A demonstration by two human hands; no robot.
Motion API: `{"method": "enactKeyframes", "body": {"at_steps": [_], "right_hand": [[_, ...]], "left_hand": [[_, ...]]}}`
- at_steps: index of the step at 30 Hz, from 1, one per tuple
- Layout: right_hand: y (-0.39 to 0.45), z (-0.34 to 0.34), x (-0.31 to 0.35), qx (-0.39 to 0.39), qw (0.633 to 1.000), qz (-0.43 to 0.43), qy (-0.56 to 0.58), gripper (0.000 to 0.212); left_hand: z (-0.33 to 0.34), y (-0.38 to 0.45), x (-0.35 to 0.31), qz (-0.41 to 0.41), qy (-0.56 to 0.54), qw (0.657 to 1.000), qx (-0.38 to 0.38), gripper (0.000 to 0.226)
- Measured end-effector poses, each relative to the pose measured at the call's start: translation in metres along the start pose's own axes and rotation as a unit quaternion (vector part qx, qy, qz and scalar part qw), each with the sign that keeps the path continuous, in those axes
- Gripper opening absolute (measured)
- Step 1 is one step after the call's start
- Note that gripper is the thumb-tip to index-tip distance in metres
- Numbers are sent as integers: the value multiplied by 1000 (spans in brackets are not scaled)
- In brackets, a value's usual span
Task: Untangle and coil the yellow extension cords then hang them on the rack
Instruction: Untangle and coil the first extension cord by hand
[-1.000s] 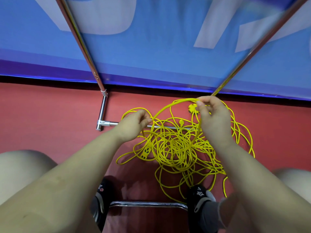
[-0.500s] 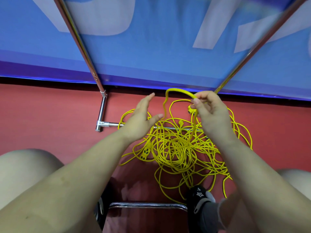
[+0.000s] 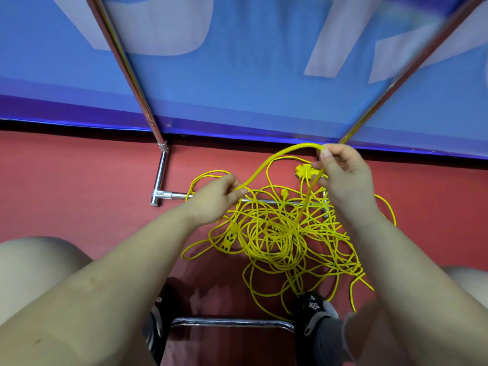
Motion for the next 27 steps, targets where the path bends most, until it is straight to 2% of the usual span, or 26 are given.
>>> {"method": "enactKeyframes", "body": {"at_steps": [2,5,7,10,13,16,19,21,24,27], "right_hand": [[4,-15,-6,-53,998,2,-31,10],[6,-15,0,-49,992,-32,-113,29],[0,8,8,24,984,-68,-164,32],[-19,54,2,174,960,-89,-199,35],[-29,74,-4,241,937,-99,-234,27],[-27,70,-3,225,943,-91,-228,13],[-25,66,2,198,949,-99,-227,10],[-18,51,8,147,960,-101,-217,11],[-6,20,13,57,966,-99,-233,12],[-3,4,7,7,960,-82,-268,14]], "left_hand": [[-9,0,-6,23,-35,999,-35,12],[-19,-1,-19,58,-61,994,-70,3],[-16,-2,-28,78,-68,993,-60,3],[-10,-6,-48,111,-61,991,-39,6],[-9,-8,-59,131,-65,989,-26,7],[-5,-10,-55,110,-66,992,-10,7],[2,-7,-30,50,-44,997,27,29],[3,-5,-9,-2,-22,999,42,35],[-5,-4,5,-37,4,999,26,36],[-15,-3,-1,-15,34,999,-6,27]]}}
Point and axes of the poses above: each hand's wrist, its own y-axis towards the middle knuckle, its own z-axis out of the palm, x = y × z, the point moved 10 cm from there along y, towards the middle knuckle, and after that the axes turned 5 degrees about x, right-handed, at the moved point
